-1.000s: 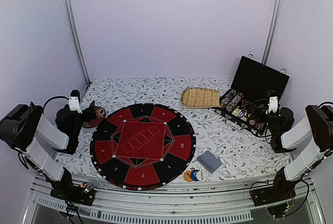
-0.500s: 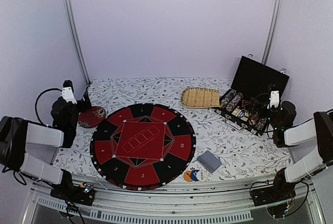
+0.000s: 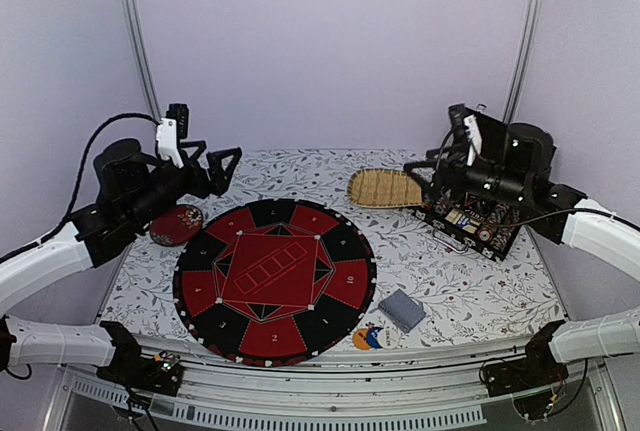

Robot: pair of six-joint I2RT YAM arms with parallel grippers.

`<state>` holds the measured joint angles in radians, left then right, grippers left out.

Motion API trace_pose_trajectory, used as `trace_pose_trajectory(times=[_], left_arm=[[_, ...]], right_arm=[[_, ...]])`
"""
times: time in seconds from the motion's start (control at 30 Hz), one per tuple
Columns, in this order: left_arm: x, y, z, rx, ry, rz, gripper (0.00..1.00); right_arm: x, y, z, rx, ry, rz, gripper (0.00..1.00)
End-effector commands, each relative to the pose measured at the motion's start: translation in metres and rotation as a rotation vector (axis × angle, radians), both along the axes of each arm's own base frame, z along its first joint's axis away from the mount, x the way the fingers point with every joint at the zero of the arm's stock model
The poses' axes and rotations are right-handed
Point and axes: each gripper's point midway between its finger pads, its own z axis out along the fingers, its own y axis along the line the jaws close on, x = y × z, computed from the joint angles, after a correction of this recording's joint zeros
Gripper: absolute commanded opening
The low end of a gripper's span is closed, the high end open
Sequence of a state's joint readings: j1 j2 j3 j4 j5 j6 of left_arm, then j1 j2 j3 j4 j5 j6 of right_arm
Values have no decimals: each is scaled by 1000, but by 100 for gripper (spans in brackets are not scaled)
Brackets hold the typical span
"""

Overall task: Distribute texas hold em gaming equipment
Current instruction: Pick up the dealer button from the corner of the board.

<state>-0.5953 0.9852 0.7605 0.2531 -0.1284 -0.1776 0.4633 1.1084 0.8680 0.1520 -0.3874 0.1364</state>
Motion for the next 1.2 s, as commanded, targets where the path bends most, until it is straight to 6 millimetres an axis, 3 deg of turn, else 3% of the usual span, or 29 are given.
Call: trace_pose_trajectory(times=[0.0, 0.17, 0.3, 0.43, 0.6, 0.87, 1.17], left_arm=[[-42, -21, -84, 89, 366, -111, 98], [-71, -32, -116, 114, 476, -140, 98], [-82, -39, -127, 120, 512, -157, 98], [-87, -43, -131, 112, 521, -166, 98], [-87, -49, -137, 130, 526, -177, 98], [-86, -55, -142, 145, 519, -190, 98], [-87, -54, -138, 135, 501, -191, 98]], right_arm=[[-53, 15, -117, -280, 428, -27, 90], [-130, 42, -194, -505, 684, -3, 83], [-189, 63, -223, -596, 821, 73, 77], [-222, 63, -252, -679, 946, 65, 73], [-234, 56, -279, -716, 1031, 21, 67], [-225, 64, -293, -714, 1017, -20, 62], [-213, 54, -308, -806, 987, -118, 61]])
